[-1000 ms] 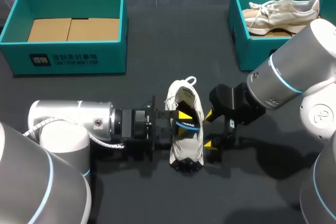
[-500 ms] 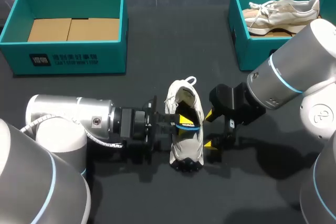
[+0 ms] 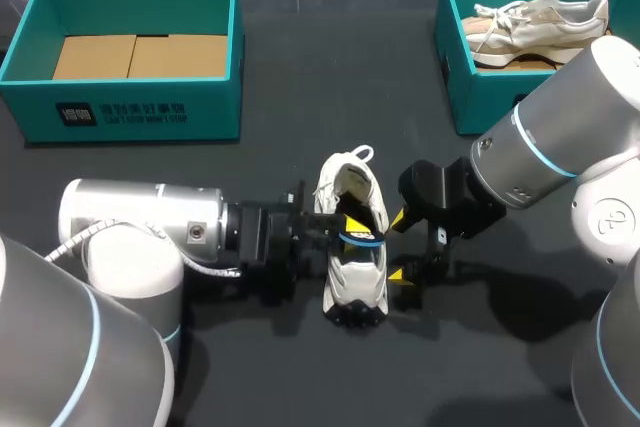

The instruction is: Take the shoe out of the shoebox, open the shoe tongue, remove and reinsert the insole, then place the shoe into the shoebox

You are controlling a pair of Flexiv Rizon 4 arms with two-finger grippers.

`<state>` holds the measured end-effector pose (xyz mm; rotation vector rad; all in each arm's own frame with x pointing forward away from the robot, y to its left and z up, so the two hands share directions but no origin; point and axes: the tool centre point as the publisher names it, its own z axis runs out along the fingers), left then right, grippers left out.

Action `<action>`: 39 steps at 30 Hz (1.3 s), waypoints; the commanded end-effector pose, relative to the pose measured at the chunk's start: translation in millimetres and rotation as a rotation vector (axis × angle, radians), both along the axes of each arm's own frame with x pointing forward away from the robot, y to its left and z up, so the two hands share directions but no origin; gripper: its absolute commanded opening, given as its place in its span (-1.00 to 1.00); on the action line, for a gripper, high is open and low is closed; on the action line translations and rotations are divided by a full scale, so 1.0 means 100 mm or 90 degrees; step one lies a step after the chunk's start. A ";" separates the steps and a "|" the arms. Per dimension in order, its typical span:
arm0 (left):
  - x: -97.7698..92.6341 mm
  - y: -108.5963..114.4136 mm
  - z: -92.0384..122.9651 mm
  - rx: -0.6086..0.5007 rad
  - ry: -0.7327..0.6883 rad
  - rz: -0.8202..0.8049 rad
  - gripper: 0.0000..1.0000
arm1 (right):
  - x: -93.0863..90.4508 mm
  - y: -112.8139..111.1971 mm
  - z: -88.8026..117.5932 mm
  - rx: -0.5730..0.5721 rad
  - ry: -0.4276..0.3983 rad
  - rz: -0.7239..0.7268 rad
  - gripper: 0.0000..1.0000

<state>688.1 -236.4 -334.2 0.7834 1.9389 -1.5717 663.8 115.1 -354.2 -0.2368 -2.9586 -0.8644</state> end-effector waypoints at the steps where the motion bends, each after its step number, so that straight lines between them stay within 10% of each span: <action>1: 0.02 -0.07 -0.08 0.014 0.007 0.007 -1.00 | -0.02 0.00 -0.01 0.001 -0.002 0.000 1.00; 23: -0.23 0.14 0.23 -0.014 0.029 -0.025 -0.48 | -0.02 0.00 -0.01 0.001 -0.002 0.000 1.00; 27: -0.23 0.06 0.18 -0.009 0.038 -0.041 -0.62 | -0.02 0.00 -0.01 0.001 -0.002 0.000 1.00; 29: -0.23 0.01 0.13 -0.006 0.043 -0.051 -1.00 | -0.02 0.00 -0.01 0.001 -0.002 0.000 1.00; 39: -0.07 -0.01 -0.09 0.038 0.020 -0.021 -1.00 | -0.02 0.00 -0.01 0.001 -0.002 0.000 1.00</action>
